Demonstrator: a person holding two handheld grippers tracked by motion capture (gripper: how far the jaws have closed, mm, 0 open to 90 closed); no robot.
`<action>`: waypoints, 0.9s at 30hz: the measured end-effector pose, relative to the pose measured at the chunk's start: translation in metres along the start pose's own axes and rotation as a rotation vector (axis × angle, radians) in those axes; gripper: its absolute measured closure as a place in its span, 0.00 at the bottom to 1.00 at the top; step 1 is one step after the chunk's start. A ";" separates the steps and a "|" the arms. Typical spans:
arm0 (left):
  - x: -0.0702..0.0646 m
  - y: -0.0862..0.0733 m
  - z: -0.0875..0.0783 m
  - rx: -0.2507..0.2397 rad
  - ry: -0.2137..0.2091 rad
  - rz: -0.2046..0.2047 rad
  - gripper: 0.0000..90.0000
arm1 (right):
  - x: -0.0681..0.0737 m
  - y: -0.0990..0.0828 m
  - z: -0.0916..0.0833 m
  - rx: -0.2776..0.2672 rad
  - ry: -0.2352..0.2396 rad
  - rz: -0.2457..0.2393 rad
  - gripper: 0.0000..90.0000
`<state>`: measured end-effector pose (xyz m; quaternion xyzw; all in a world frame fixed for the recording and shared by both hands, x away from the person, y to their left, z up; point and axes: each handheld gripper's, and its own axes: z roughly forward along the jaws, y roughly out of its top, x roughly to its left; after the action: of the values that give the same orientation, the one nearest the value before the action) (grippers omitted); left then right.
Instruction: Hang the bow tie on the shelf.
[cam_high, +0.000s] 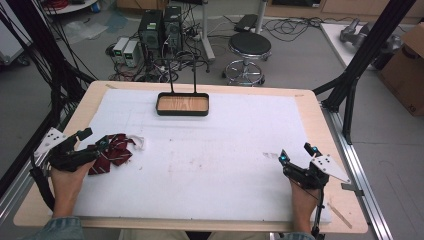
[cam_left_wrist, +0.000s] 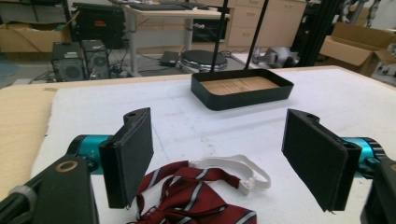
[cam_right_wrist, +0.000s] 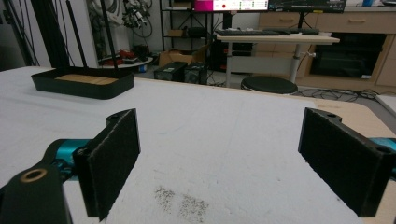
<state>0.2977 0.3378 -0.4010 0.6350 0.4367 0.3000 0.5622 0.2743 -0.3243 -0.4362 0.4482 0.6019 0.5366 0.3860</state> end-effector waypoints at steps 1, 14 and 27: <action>0.000 0.000 0.000 0.000 -0.002 0.002 0.28 | 0.000 0.000 0.000 0.000 0.000 0.000 0.13; 0.007 0.000 -0.003 0.008 -0.014 -0.002 0.27 | 0.001 0.000 0.001 0.004 0.012 0.006 0.13; 0.020 -0.002 -0.002 0.027 0.018 0.015 0.27 | 0.001 -0.001 0.001 0.012 0.015 0.007 0.13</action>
<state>0.3038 0.3564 -0.4045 0.6429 0.4411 0.3039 0.5474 0.2752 -0.3235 -0.4368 0.4486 0.6063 0.5378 0.3767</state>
